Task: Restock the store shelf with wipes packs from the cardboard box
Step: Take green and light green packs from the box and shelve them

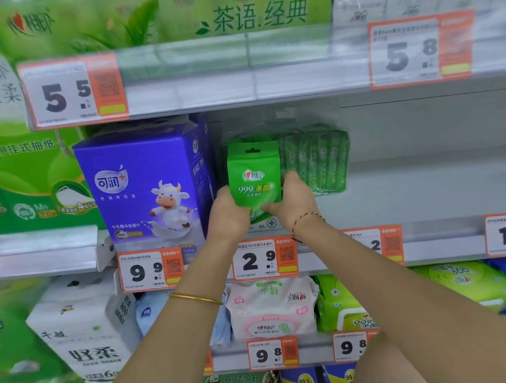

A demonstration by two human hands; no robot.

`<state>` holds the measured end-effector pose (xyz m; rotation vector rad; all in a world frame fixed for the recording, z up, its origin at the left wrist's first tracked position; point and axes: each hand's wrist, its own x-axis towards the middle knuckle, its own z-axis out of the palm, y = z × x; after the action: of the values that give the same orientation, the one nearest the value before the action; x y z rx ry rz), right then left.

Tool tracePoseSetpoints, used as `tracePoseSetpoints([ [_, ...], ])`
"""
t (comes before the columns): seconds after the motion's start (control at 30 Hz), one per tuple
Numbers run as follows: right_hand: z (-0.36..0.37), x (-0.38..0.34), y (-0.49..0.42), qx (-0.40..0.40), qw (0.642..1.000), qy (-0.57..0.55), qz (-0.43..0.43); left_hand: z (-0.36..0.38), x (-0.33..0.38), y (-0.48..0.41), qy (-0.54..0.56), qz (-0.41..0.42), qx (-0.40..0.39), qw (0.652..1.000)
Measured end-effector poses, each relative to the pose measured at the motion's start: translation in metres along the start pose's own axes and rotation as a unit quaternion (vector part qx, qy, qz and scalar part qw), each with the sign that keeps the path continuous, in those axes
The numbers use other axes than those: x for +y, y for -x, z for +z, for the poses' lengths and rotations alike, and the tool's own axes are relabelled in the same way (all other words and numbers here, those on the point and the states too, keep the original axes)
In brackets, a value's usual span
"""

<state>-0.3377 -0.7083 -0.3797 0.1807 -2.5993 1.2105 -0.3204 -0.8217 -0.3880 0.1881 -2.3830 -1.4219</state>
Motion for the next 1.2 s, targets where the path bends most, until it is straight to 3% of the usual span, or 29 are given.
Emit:
tracePoseSetpoints([
  [0.57, -0.005, 0.000, 0.000, -0.016, 1.000, 0.002, 0.001, -0.002, 0.007, 0.018, -0.044, -0.011, 0.013, 0.999],
  [0.7, -0.018, 0.000, 0.008, -0.006, 1.000, -0.020, -0.003, 0.005, 0.010, 0.044, -0.024, 0.058, 0.062, 0.996],
  [0.8, -0.044, 0.011, 0.034, 0.040, 0.996, -0.072, -0.037, 0.019, 0.018, 0.085, 0.001, 0.119, 0.051, 0.992],
  [0.97, -0.110, 0.074, 0.117, 0.096, 0.988, -0.099, -0.070, 0.080, 0.029, 0.153, 0.048, 0.185, -0.071, 0.979],
  [1.1, -0.158, 0.158, 0.173, 0.030, 0.997, -0.036, 0.054, 0.152, 0.031, 0.194, -0.012, 0.188, -0.242, 0.952],
  [1.2, -0.184, 0.240, 0.208, -0.039, 0.982, 0.021, 0.184, 0.217, 0.031, 0.223, -0.061, 0.168, -0.388, 0.904],
])
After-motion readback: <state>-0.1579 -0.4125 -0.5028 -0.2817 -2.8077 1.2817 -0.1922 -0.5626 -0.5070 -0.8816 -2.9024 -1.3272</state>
